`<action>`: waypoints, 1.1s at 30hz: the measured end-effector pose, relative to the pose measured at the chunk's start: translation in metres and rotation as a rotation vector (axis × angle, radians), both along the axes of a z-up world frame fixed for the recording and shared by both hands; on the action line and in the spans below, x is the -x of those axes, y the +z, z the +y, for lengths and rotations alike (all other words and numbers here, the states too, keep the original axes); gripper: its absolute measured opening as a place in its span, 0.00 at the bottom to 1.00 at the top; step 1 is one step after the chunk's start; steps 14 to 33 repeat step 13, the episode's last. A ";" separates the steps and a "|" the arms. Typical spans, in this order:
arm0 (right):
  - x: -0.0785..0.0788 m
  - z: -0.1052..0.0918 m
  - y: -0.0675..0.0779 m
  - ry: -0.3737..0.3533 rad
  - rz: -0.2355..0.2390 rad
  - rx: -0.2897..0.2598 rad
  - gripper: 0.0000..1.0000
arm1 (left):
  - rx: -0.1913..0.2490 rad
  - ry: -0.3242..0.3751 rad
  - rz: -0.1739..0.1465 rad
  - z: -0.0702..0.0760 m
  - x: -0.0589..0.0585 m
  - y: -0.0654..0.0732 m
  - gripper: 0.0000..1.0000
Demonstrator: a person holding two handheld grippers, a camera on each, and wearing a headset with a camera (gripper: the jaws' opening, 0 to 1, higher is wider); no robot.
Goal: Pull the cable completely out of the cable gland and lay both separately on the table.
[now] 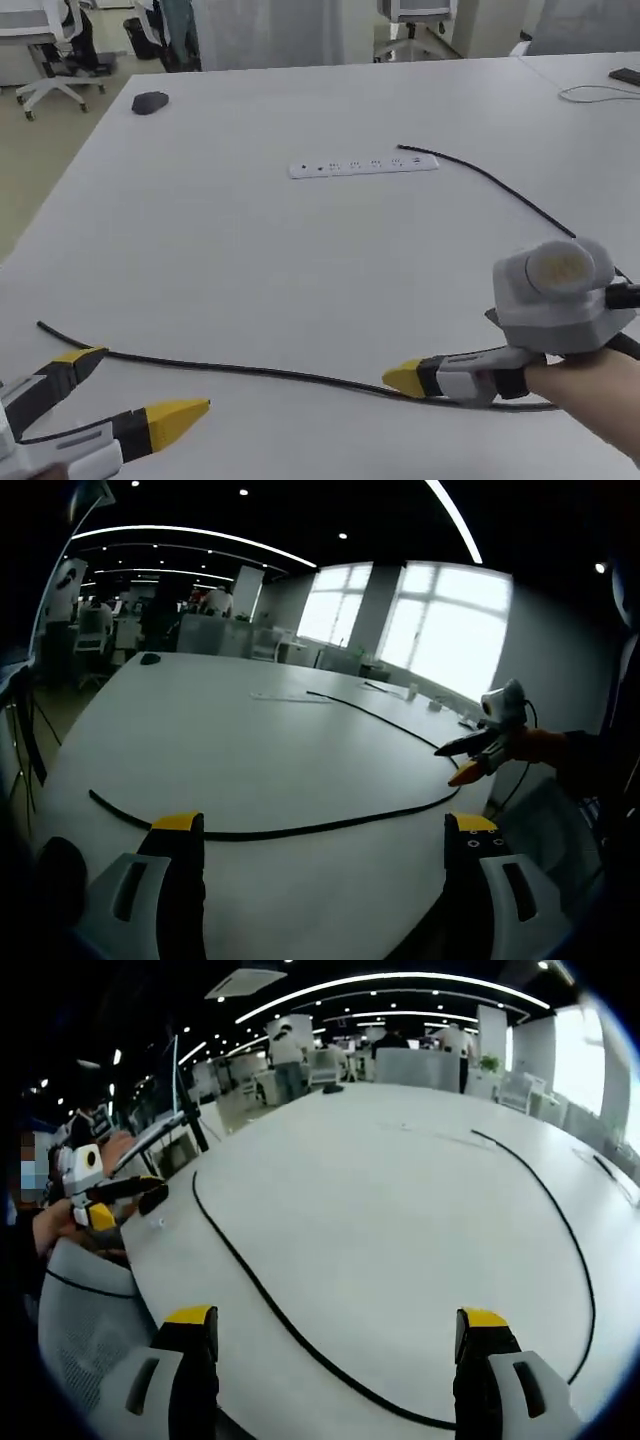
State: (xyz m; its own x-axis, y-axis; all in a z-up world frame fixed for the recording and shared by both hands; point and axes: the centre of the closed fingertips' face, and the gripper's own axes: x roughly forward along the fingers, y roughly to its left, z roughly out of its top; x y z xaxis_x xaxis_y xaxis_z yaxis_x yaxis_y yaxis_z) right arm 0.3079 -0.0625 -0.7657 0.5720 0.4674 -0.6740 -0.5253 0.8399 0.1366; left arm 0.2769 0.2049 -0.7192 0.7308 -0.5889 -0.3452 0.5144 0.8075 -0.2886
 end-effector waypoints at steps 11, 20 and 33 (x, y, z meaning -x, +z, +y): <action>0.003 -0.011 0.004 -0.069 0.014 -0.146 1.00 | -0.073 0.006 -0.022 -0.007 -0.008 0.018 1.00; 0.004 -0.010 0.003 -0.069 0.029 -0.155 1.00 | -0.059 0.011 -0.022 -0.011 -0.009 0.020 1.00; 0.004 -0.010 0.003 -0.069 0.029 -0.155 1.00 | -0.059 0.011 -0.022 -0.011 -0.009 0.020 1.00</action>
